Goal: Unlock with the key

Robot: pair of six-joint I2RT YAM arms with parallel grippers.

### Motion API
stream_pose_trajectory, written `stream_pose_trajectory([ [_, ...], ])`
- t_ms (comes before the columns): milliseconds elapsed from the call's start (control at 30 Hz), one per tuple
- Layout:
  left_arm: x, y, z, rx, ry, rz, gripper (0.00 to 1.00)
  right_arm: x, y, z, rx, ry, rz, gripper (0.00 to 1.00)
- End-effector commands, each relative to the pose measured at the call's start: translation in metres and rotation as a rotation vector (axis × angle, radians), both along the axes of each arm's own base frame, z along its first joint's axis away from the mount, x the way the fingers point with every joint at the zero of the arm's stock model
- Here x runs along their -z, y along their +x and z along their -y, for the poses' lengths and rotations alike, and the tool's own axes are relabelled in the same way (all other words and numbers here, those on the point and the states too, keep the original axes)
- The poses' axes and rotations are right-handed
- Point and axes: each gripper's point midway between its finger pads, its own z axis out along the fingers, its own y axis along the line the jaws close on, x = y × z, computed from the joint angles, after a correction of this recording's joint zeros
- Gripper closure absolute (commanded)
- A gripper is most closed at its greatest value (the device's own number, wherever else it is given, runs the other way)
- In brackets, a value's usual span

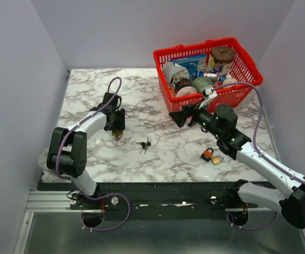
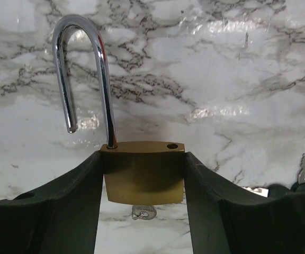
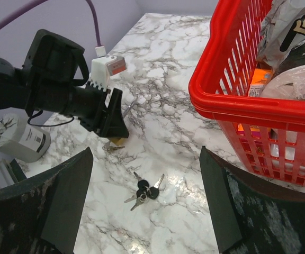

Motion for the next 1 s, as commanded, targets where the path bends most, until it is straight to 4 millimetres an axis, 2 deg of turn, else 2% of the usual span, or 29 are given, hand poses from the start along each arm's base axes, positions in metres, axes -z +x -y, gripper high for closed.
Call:
stream_pose_trajectory([
  [0, -0.01, 0.044, 0.009, 0.027, -0.01, 0.066, 1.0, 0.003, 0.002, 0.009, 0.037, -0.018, 0.019, 0.1],
  [33, -0.017, 0.055, 0.011, 0.032, -0.011, 0.086, 1.0, 0.002, 0.002, 0.01, 0.04, -0.017, 0.021, 0.1],
  [67, -0.008, 0.061, 0.006, 0.019, 0.023, 0.076, 1.0, 0.003, 0.002, 0.011, 0.044, -0.02, 0.022, 0.09],
  [133, -0.014, 0.08, 0.006, 0.02, 0.041, 0.11, 1.0, 0.002, 0.002, 0.013, 0.049, -0.02, 0.026, 0.09],
  [200, -0.007, 0.093, 0.003, 0.021, 0.079, 0.108, 1.0, 0.001, 0.0, 0.014, 0.049, -0.017, 0.032, 0.09],
  [233, -0.019, 0.109, 0.003, 0.026, 0.093, 0.144, 1.0, 0.002, 0.001, 0.015, 0.052, -0.021, 0.032, 0.09],
  [267, -0.01, 0.113, 0.001, 0.032, 0.114, 0.121, 1.0, 0.0, 0.0, 0.017, 0.058, -0.022, 0.041, 0.09],
  [300, -0.01, 0.12, -0.001, 0.032, 0.133, 0.124, 1.0, 0.001, 0.0, 0.019, 0.064, -0.025, 0.041, 0.09],
  [333, -0.023, 0.136, 0.001, 0.044, 0.146, 0.159, 1.0, 0.0, 0.001, 0.02, 0.07, -0.024, 0.045, 0.08],
  [367, -0.011, 0.138, 0.0, 0.054, 0.165, 0.119, 1.0, 0.001, 0.001, 0.022, 0.077, -0.028, 0.048, 0.07],
  [400, -0.01, 0.144, -0.002, 0.06, 0.177, 0.115, 1.0, 0.0, 0.001, 0.024, 0.088, -0.03, 0.053, 0.07],
  [433, -0.023, 0.161, 0.002, 0.066, 0.181, 0.15, 1.0, 0.001, 0.002, 0.025, 0.094, -0.033, 0.051, 0.07],
  [467, -0.006, 0.16, 0.0, 0.084, 0.203, 0.098, 1.0, 0.001, 0.003, 0.026, 0.096, -0.035, 0.053, 0.07],
  [500, -0.005, 0.165, 0.001, 0.091, 0.208, 0.091, 1.0, 0.001, 0.003, 0.027, 0.103, -0.036, 0.055, 0.07],
  [533, -0.015, 0.179, 0.003, 0.089, 0.206, 0.118, 1.0, 0.002, 0.003, 0.027, 0.102, -0.039, 0.052, 0.07],
  [567, -0.002, 0.179, 0.002, 0.096, 0.216, 0.082, 1.0, 0.002, 0.004, 0.028, 0.105, -0.039, 0.052, 0.07],
  [600, -0.002, 0.184, 0.004, 0.098, 0.216, 0.083, 1.0, 0.003, 0.005, 0.028, 0.108, -0.041, 0.051, 0.07],
  [633, -0.012, 0.196, 0.006, 0.095, 0.213, 0.11, 1.0, 0.003, 0.006, 0.029, 0.11, -0.044, 0.05, 0.07],
  [667, -0.001, 0.195, 0.004, 0.095, 0.223, 0.077, 1.0, 0.004, 0.006, 0.028, 0.11, -0.045, 0.049, 0.07],
  [733, -0.008, 0.207, 0.005, 0.08, 0.216, 0.093, 1.0, 0.004, 0.007, 0.029, 0.113, -0.045, 0.049, 0.07],
  [767, 0.003, 0.205, 0.003, 0.076, 0.218, 0.06, 1.0, 0.004, 0.008, 0.029, 0.114, -0.046, 0.047, 0.07],
  [833, 0.003, 0.211, 0.002, 0.051, 0.214, 0.064, 1.0, 0.004, 0.008, 0.029, 0.116, -0.048, 0.048, 0.06],
  [867, 0.011, 0.209, 0.0, 0.041, 0.219, 0.042, 1.0, 0.005, 0.008, 0.03, 0.117, -0.052, 0.048, 0.06],
  [967, 0.018, 0.21, -0.006, -0.002, 0.209, 0.022, 1.0, 0.006, 0.009, 0.03, 0.118, -0.052, 0.044, 0.06],
])
